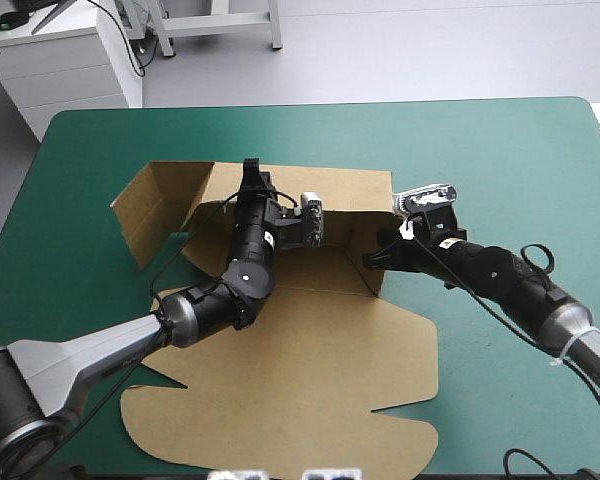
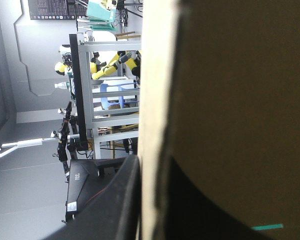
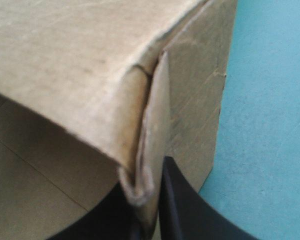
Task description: Fold the box
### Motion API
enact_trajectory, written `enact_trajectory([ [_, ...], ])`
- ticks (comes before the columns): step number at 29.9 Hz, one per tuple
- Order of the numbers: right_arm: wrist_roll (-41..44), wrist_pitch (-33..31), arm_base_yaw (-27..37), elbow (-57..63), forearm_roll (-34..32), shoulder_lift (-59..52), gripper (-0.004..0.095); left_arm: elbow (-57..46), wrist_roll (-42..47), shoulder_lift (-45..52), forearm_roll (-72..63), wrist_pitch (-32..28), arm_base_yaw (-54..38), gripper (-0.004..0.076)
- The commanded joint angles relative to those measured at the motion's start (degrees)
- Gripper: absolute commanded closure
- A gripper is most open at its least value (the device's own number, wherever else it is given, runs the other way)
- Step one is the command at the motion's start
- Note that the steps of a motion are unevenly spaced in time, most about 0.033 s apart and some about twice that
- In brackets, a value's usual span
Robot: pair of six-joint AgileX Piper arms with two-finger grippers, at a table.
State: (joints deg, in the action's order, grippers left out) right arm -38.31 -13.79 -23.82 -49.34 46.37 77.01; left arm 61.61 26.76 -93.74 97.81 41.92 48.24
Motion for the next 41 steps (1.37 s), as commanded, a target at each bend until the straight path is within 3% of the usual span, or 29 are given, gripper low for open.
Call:
enact_trajectory([
  [1,-0.30,0.84,-0.28,-1.70,2.05,-1.69,0.0923,1.73,1.01,2.22,7.13,-1.32,0.45,0.0472],
  [4,-0.16,1.07,-0.14,-1.81,2.05,-1.33,0.0924,1.73,1.01,2.22,7.23,-1.78,0.45,0.0277],
  [7,-0.07,2.17,-0.14,-1.81,2.17,-0.36,0.0923,1.73,1.17,2.22,7.23,-1.78,0.45,0.0186],
  [9,0.06,3.19,-0.14,-2.03,2.17,0.70,0.0923,1.73,1.17,2.22,7.23,-1.10,0.89,0.0187],
  [15,0.35,3.73,-0.07,-5.46,2.06,4.68,0.0924,1.73,0.82,2.22,7.23,10.29,6.03,0.0187],
  [20,1.01,3.11,0.68,-9.51,2.07,7.47,0.0924,1.73,0.34,2.22,7.23,15.15,10.92,0.0192],
  [23,2.23,0.63,2.97,-11.36,2.07,9.01,0.0924,1.73,0.34,2.22,7.23,17.87,13.39,0.0240],
  [25,2.38,-1.57,4.77,-12.12,1.92,9.43,0.0924,1.73,-0.75,2.22,7.23,19.47,14.80,0.0323],
  [30,2.38,-5.77,8.70,-12.91,1.43,9.57,0.0923,1.73,-2.92,2.52,6.71,19.29,17.09,0.0725],
  [35,5.47,-9.14,9.04,-14.97,-3.86,9.57,0.0923,4.27,-5.57,4.30,-6.41,9.93,16.69,0.0717],
  [41,16.61,-13.23,9.04,-18.90,-17.03,9.57,0.0923,12.31,-12.26,7.01,-29.58,2.03,12.14,0.0717],
])
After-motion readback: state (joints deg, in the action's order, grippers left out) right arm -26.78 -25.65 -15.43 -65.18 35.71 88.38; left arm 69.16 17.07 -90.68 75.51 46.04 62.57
